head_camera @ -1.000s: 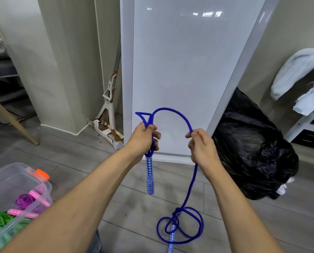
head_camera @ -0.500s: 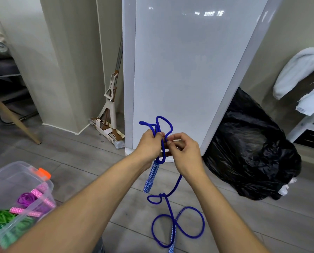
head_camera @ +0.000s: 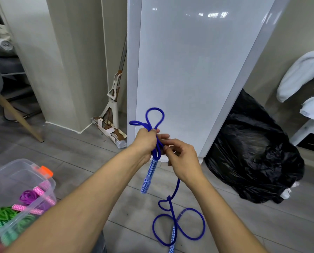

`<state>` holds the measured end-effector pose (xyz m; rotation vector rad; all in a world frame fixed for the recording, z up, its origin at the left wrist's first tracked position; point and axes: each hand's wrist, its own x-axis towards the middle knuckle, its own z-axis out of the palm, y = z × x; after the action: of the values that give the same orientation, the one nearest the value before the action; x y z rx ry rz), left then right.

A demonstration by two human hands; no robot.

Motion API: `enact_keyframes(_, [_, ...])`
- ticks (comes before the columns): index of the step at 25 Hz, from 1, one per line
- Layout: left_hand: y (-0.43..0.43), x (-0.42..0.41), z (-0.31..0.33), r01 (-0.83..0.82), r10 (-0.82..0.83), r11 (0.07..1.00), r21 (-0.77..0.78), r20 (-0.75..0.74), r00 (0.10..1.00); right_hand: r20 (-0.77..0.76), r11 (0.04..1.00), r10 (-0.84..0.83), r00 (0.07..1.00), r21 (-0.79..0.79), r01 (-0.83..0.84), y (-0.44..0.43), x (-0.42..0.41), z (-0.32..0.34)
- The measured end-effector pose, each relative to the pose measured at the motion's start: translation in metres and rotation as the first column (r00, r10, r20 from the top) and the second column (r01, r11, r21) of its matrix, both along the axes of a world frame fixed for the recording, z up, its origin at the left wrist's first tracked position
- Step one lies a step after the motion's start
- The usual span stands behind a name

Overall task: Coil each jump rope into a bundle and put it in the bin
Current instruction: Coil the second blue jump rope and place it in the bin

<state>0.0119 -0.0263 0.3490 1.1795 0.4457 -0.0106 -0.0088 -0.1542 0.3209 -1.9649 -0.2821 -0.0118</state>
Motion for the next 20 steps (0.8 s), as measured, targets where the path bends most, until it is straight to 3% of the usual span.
enact_keyframes(4, [0.021, 0.01, 0.007, -0.218, 0.233, 0.933, -0.286, 0.018, 0.972, -0.078, 0.99, 0.088, 0.993, -0.106, -0.096, -0.004, -0.002, 0.006])
enact_keyframes(7, [0.041, 0.018, 0.006, -0.332, 0.348, 0.92, -0.206, 0.046, 0.936, -0.183, 0.952, 0.216, 0.959, -0.178, -0.248, -0.018, -0.001, 0.012])
enact_keyframes(10, [0.056, 0.022, 0.006, -0.368, 0.371, 0.929, -0.049, 0.123, 0.92, -0.236, 0.913, 0.198, 0.952, -0.309, -0.266, -0.039, 0.005, 0.015])
enact_keyframes(15, [0.048, 0.017, 0.008, -0.282, 0.249, 0.945, 0.168, 0.192, 0.949, -0.091, 0.912, -0.076, 0.993, -0.41, 0.032, -0.054, 0.016, 0.014])
enact_keyframes(18, [0.033, 0.012, 0.007, -0.094, 0.045, 0.959, 0.269, 0.184, 0.982, 0.022, 0.954, -0.111, 0.994, -0.279, 0.113, -0.05, 0.017, 0.015])
enact_keyframes(20, [0.023, 0.004, 0.006, 0.05, -0.145, 0.905, 0.423, 0.194, 0.97, 0.06, 0.977, -0.114, 0.992, -0.173, 0.123, -0.044, 0.015, 0.019])
